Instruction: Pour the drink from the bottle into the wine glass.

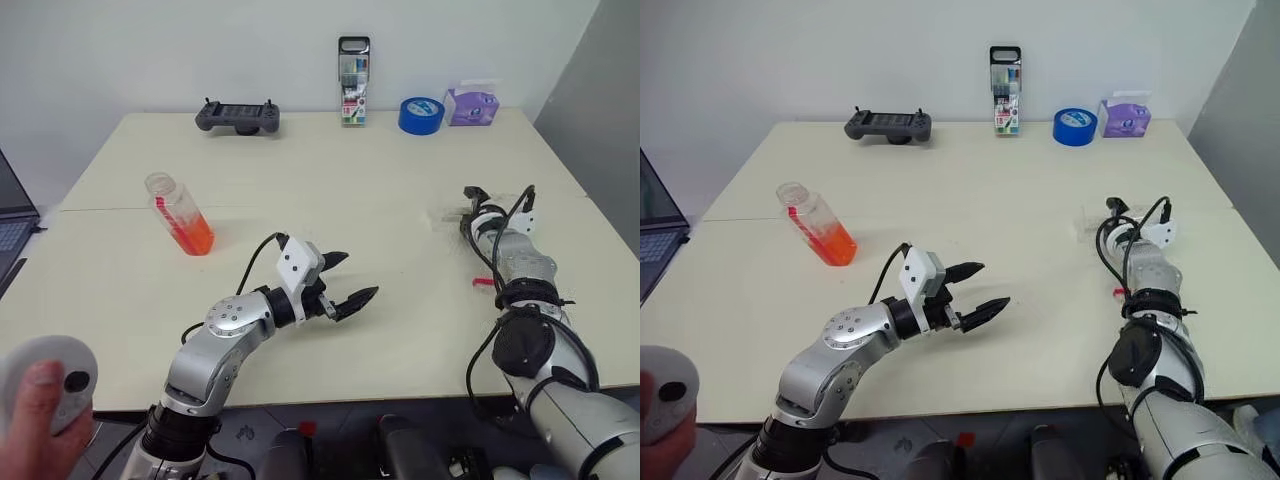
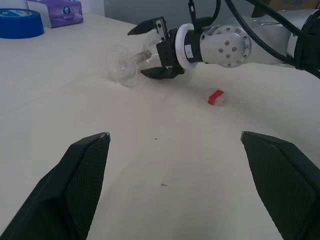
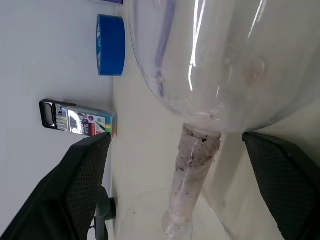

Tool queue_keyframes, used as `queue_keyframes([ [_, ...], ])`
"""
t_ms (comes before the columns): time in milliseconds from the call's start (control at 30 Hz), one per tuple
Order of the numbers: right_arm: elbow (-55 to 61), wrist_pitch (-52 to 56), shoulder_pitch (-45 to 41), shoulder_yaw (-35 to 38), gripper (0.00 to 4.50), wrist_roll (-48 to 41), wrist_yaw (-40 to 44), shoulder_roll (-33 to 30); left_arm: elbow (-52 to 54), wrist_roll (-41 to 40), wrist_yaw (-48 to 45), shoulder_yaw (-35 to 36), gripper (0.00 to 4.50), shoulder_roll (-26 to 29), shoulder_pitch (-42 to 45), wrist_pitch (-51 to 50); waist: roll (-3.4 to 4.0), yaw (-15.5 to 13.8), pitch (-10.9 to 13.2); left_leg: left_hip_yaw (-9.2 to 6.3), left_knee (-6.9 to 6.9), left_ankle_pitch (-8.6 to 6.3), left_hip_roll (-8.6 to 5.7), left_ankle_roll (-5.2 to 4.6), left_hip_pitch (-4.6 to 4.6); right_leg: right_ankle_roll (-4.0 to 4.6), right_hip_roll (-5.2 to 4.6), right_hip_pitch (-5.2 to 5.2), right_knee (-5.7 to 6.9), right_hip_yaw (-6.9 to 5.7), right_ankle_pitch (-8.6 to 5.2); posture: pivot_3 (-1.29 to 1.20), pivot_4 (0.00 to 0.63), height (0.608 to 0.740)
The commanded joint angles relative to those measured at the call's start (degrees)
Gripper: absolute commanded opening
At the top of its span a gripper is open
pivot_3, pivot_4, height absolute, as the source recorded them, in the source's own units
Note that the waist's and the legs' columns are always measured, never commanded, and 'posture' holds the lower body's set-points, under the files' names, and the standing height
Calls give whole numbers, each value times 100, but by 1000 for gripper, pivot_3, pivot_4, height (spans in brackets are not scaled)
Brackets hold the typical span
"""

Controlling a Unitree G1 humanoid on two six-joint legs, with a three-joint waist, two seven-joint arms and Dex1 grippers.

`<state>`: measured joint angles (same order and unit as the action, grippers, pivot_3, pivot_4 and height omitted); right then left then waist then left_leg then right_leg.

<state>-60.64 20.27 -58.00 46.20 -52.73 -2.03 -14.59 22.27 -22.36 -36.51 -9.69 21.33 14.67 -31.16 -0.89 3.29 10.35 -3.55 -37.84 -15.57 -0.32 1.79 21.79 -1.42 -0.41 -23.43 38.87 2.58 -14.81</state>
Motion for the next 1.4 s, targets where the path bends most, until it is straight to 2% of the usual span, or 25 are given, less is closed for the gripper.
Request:
queue_keyframes([
  [33, -338, -284, -138, -74, 3198, 215, 103, -76, 176, -14, 82, 133, 4500, 46, 99, -32, 0, 0, 0, 1, 0, 0, 0, 0, 0, 0, 0, 0, 0, 1, 0, 0, 150, 740],
  [100, -219, -197, -169, -209, 2458, 301, 385, -71, 156, -45, 90, 197, 4500, 71, 89, -43, -1, 0, 1, 2, -1, 0, 0, 0, 0, 0, 0, 0, 0, 3, 0, 0, 150, 740],
  [233, 1009, 179, -47, -1171, 966, 821, 1064, 165, 82, 25, 119, 355, 4500, 174, 26, 65, 7, 8, 9, 4, 4, 0, 3, 0, 9, 0, 0, -14, 1, 4, 0, 0, 150, 740],
  [333, 3407, 375, 472, -2441, 154, 1271, 1257, 585, 245, -172, 146, 754, 4500, 310, -217, -54, 13, 12, 11, 3, 6, 0, 6, 0, 24, 0, -2, -35, 8, 4, 0, 0, 150, 740],
  [400, 4734, 318, 834, -3286, 154, 1650, 1381, 811, 378, -373, 206, 1100, 4500, 346, -410, -150, 16, 12, 12, -20, 7, 0, 14, 1, 55, -1, -8, -72, 18, 6, 1, 0, 150, 740],
  [467, 5491, -98, 1151, -4300, 154, 2433, 1551, 984, 495, -821, 413, 1646, 4500, 275, -591, -402, 17, 13, 12, -51, 3, 0, 23, 2, 80, 0, -17, -88, 16, -3, 1, 0, 150, 740],
  [567, 5721, -1105, 1500, -5800, 154, 3803, 1826, 1161, 809, -1227, 529, 2274, 4500, 444, -959, -676, 16, -1, 11, -79, 2, 0, 28, 4, 80, 0, -16, -84, 16, -23, 1, 0, 150, 740],
  [633, 5271, -1850, 1666, -6469, 154, 4479, 1888, 1387, 1016, -1340, 506, 2631, 4500, 675, -1256, -751, 14, 3, 10, -79, 3, 0, 27, 6, 69, 0, -15, -74, 16, -22, 1, 0, 150, 740],
  [700, 4851, -2343, 1771, -6600, 154, 4745, 1918, 1514, 1155, -1420, 570, 2753, 4500, 789, -1370, -796, 9, -40, 13, -78, 3, 4, 23, 11, 63, 1, -15, -69, 16, -21, 1, 0, 150, 740],
  [800, 3988, -2828, 1828, -6394, 154, 4813, 1842, 1696, 1383, -1522, 594, 2867, 4500, 997, -1473, -867, -7, -193, 20, -92, -8, 19, -6, 39, 72, 2, -19, -60, 9, -34, 2, 0, 150, 740],
  [900, 3140, -3308, 1816, -6225, 154, 4957, 1749, 1707, 1667, -1689, 609, 3092, 4500, 1183, -1716, -951, -33, -198, 11, -84, -13, 22, -22, 44, 73, 2, -39, -50, -6, -30, 2, 0, 150, 740],
  [1067, 2026, -3676, 1700, -5688, 154, 5021, 1248, 1738, 1768, -1696, 472, 3288, 4500, 1410, -2148, -836, -35, -139, 11, -69, -3, 21, -17, 44, 68, 2, -59, -60, 1, -25, 3, 0, 150, 740],
  [1233, 1363, -3890, 1635, -5502, 154, 5304, 941, 1625, 1620, -1590, 441, 3173, 4500, 1388, -2181, -673, -34, -129, 11, -79, 2, 21, 1, 43, 60, 8, -36, -59, 12, -30, 4, 0, 150, 740],
  [1400, 1297, -4005, 1795, -5558, 154, 5436, 995, 1672, 1512, -1517, 433, 2982, 4500, 1353, -2113, -611, -35, -133, 10, -79, 1, 21, -3, 42, 57, 9, -35, -53, 10, -25, 3, 0, 150, 740],
])
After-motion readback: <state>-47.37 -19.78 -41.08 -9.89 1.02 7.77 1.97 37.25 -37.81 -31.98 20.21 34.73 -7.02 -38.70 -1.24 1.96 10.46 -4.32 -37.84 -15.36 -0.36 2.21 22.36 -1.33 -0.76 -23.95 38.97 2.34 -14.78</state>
